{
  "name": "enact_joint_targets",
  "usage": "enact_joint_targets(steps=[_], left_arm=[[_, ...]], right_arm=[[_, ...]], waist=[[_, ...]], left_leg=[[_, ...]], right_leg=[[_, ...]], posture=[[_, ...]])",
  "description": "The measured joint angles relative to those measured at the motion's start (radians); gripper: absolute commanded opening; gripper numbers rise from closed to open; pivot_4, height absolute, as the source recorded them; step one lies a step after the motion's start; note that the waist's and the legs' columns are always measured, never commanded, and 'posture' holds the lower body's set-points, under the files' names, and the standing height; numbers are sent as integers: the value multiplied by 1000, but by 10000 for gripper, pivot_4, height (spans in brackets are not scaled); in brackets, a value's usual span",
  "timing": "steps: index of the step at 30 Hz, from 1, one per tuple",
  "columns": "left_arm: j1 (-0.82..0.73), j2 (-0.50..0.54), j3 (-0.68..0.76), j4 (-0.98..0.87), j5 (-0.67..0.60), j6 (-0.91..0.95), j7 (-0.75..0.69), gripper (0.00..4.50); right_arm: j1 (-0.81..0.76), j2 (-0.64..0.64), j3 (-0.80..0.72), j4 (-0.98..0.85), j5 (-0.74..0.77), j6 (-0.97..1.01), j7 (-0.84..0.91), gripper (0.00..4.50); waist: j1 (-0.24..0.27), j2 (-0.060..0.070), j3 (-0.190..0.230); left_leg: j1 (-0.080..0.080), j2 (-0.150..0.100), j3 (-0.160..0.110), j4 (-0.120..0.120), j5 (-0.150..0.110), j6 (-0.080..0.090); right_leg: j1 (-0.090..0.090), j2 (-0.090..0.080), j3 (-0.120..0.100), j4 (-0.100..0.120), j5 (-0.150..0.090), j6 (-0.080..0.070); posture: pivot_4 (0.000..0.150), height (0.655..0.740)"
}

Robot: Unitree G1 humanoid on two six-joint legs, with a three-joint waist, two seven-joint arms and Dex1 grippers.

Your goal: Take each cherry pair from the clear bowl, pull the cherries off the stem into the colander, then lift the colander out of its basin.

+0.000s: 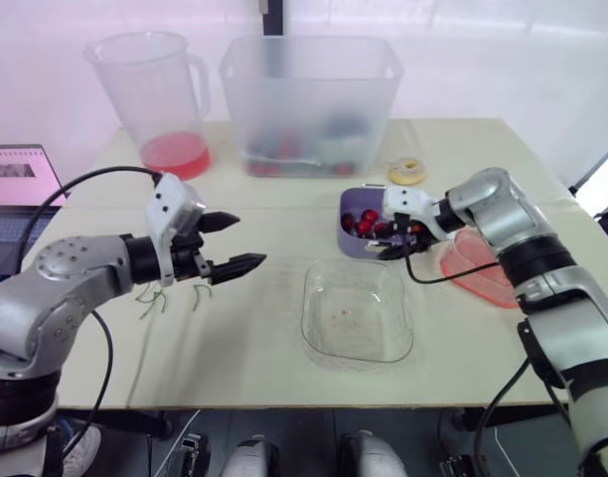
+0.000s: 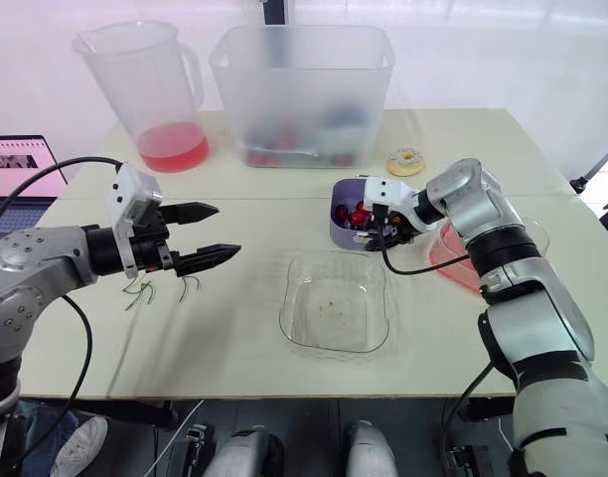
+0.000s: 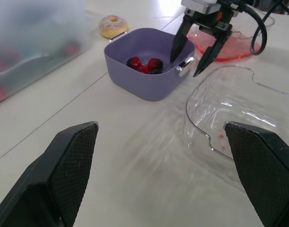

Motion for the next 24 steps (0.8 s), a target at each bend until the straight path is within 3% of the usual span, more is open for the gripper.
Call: enact_joint_targets(steps=[1,8,14,20,24], left_arm=[[-3,-11,-1,21,9,-13,8,45000],[7,-17,-17,125,57,-97,-36,45000],[54,22,-31,232,139,-219,-103,45000],[110,17,35,317,129,-315,-177,45000],[165,23,66,333,125,-329,-206,45000]], right_arm=[[-6,-18,-16,-14,7,13,13,44296],[2,-220,-212,-202,116,156,75,44296],[312,-408,-491,-292,242,197,27,44296],[665,-413,-851,-267,322,48,-125,44296],[831,-381,-987,-307,330,-90,-227,44296]], waist=[[2,0,0],[10,0,0],[7,0,0],[7,1,-1],[4,2,-1]], left_leg=[[0,0,0,0,0,0],[0,0,0,0,0,0],[1,0,2,0,0,0],[1,0,3,-1,0,0],[3,1,3,-1,0,0]], right_leg=[[0,0,0,0,0,0],[1,0,-1,-1,0,0],[2,-1,-2,0,0,0],[1,-1,-2,0,0,0],[2,-1,-1,1,0,0]], posture=[[1500,6886],[1500,6886],[1500,6886],[1500,6886],[1500,6886]])
